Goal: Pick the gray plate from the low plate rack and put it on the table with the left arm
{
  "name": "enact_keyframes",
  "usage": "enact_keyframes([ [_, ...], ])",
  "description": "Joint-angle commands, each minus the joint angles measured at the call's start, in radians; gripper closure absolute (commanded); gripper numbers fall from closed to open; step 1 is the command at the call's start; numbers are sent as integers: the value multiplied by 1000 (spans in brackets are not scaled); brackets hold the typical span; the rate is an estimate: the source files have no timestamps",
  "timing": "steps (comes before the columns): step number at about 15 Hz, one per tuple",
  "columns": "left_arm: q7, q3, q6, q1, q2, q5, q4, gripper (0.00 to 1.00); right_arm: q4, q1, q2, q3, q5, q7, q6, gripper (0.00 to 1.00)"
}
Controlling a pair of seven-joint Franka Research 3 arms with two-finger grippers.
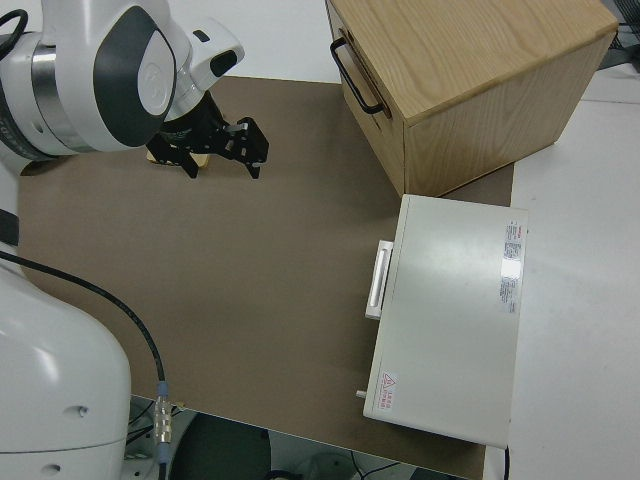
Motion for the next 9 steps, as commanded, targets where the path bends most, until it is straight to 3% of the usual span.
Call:
enact_keyframes([
  [1, 57, 19, 114, 7, -76, 16, -174, 7, 6, -10, -2, 6, 10, -1, -14, 11],
  [9, 68, 33, 261, 7, -87, 16, -332, 7, 6, -10, -2, 6, 10, 0, -14, 11],
])
